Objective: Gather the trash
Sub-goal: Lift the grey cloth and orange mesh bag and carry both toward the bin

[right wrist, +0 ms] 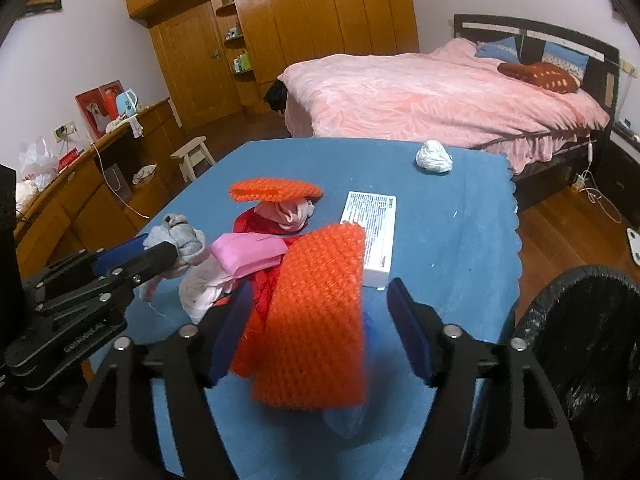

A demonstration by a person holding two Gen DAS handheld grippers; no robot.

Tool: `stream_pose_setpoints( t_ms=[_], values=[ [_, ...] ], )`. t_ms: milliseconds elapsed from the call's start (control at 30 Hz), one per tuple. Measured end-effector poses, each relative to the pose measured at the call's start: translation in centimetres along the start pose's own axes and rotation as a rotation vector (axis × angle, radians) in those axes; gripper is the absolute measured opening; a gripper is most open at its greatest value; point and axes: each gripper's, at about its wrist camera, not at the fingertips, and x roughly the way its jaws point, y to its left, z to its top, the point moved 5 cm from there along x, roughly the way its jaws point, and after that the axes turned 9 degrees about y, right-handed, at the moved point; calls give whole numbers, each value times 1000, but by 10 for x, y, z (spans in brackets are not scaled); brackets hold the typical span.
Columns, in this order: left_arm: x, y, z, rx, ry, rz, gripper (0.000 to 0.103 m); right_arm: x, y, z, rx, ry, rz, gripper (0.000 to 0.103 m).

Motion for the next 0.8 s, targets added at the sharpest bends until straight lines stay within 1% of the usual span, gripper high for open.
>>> stream_pose_setpoints(
  t_ms=[167,233,267,300,333,367,567,800],
  values=[
    [1,-1,1,-2,-3,1,33,15,1,2,-9,41,3,70],
    [1,1,2,-4,0,2,33,25,3,1,-12,68,16,52],
    [2,2,2,-5,2,3,33,29,3,1,-7,87,26,48],
    [2,2,2,-5,3,4,33,31,4,0,-1,101,35,35],
    [2,3,2,-5,5,5,33,32,4,0,2,108,45,20],
    [3,3,3,-5,6,5,33,33,5,0,-4,113,57,14],
    [0,3,3,-14,-1,4,33,14,17,7,-63,71,76,11],
    [-12,0,9,-1,-25,-3,33,-12,18,18,-43,11,113,10]
  ],
)
